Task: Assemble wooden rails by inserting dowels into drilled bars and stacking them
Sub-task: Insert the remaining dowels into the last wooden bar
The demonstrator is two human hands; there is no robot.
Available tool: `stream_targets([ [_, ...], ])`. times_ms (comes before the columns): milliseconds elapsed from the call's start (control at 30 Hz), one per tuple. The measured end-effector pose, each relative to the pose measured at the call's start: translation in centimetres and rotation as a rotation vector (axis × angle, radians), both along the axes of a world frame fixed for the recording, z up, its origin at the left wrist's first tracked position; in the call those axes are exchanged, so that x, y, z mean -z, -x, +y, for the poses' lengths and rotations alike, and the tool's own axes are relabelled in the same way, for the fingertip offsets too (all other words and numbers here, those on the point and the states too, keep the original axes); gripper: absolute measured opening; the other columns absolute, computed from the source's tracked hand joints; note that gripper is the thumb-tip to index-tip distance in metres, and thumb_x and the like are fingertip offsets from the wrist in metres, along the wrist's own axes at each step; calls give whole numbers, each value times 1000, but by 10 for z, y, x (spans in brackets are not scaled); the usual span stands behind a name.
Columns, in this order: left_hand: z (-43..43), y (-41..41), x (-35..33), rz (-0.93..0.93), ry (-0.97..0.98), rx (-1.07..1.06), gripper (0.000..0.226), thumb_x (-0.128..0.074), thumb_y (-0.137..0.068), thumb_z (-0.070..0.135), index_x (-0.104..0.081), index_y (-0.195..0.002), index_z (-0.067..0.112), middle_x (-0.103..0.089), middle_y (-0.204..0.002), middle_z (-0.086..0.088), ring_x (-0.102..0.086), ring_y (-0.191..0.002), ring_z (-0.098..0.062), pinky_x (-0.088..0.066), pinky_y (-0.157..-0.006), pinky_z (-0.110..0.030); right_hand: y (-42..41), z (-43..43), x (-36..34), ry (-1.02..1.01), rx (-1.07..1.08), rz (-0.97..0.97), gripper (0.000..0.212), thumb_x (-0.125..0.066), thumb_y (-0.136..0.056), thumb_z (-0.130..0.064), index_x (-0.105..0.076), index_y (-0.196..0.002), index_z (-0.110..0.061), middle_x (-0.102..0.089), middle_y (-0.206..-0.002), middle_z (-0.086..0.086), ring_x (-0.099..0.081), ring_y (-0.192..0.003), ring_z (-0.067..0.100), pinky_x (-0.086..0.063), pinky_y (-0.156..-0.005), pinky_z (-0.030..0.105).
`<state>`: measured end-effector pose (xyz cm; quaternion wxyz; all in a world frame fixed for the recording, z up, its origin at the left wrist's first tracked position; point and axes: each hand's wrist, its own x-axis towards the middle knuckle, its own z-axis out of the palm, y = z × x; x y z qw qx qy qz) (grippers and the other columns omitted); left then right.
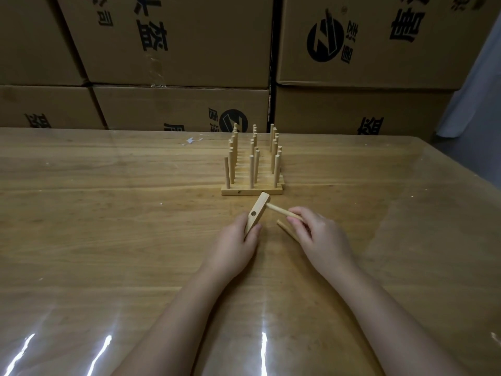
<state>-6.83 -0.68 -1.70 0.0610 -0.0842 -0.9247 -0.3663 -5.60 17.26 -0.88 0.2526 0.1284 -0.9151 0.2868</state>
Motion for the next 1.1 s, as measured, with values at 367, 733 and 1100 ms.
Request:
stream_targets([
  [367, -19, 5, -13, -308, -1027, -101, 38, -32, -102, 38, -60, -106, 12, -59, -63, 0, -50, -46, -12, -43, -45, -24, 13, 12, 11, 135, 251, -266, 21, -46, -95, -24, -58, -111, -19, -56, -96, -4, -53, -75, 11, -38, -60, 25],
  [733, -22, 6, -18, -343, -1406, -8, 36, -29, -102, 38, -54, -95, 13, -53, -59, 1, -43, -50, -10, -33, -52, -24, 16, 14, 11, -37, 361, -385, 22, -59, -87, -40, -65, -98, -22, -49, -102, -4, -55, -81, 12, -51, -70, 31],
  [1100, -17, 11, -3, -302, -1167, -4, 46, -36, -97, 49, -58, -95, 9, -52, -53, 0, -45, -45, -11, -35, -49, -25, 1, -14, -9, 706, -19, -431, 9, -48, -95, -13, -55, -100, -16, -60, -76, -5, -54, -60, 1, -44, -58, 15],
])
